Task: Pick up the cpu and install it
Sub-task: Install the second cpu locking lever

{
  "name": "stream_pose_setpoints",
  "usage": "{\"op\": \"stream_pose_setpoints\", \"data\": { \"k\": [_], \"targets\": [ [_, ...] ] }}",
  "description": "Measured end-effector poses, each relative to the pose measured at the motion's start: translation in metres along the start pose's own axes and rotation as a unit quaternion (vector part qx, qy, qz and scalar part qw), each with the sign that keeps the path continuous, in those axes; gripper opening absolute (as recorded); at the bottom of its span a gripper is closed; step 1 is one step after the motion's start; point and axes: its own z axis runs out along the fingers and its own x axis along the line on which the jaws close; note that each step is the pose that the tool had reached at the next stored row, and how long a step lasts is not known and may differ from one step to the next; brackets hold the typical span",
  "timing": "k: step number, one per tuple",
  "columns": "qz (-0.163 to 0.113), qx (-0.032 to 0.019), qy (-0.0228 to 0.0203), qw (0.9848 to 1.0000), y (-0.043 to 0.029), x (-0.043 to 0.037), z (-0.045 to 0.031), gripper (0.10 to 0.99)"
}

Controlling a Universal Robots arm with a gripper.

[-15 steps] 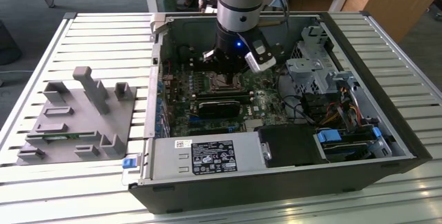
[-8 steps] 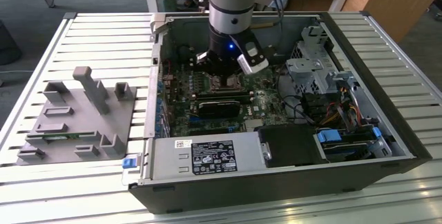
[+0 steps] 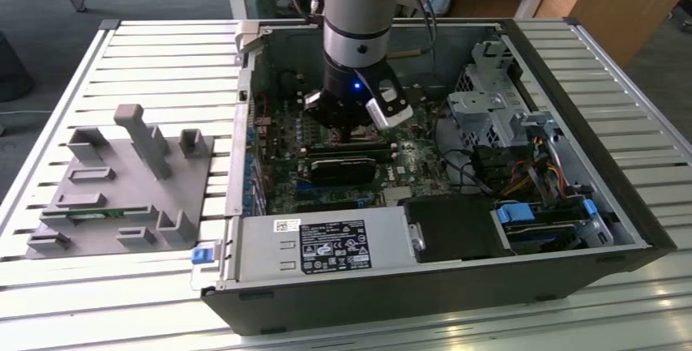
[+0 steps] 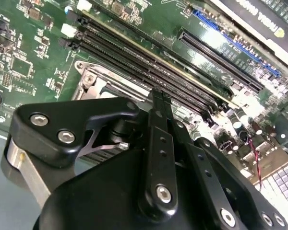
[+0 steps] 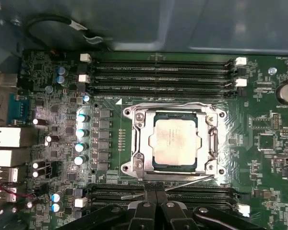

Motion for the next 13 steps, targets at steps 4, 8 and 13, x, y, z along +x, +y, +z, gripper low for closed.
{"op": "stream_pose_setpoints", "data": {
  "k": [4, 8, 13],
  "targets": [
    [0.0, -0.0139, -0.0002, 0.9999, -0.0065, 0.0, 0.0005, 0.106],
    [0.0, -0.023, -0.0003, 0.9997, -0.0133, 0.0034, 0.0006, 0.106],
    [0.0, -0.0353, -0.0004, 0.9994, -0.0143, 0.0107, 0.0009, 0.106]
  ]
}}
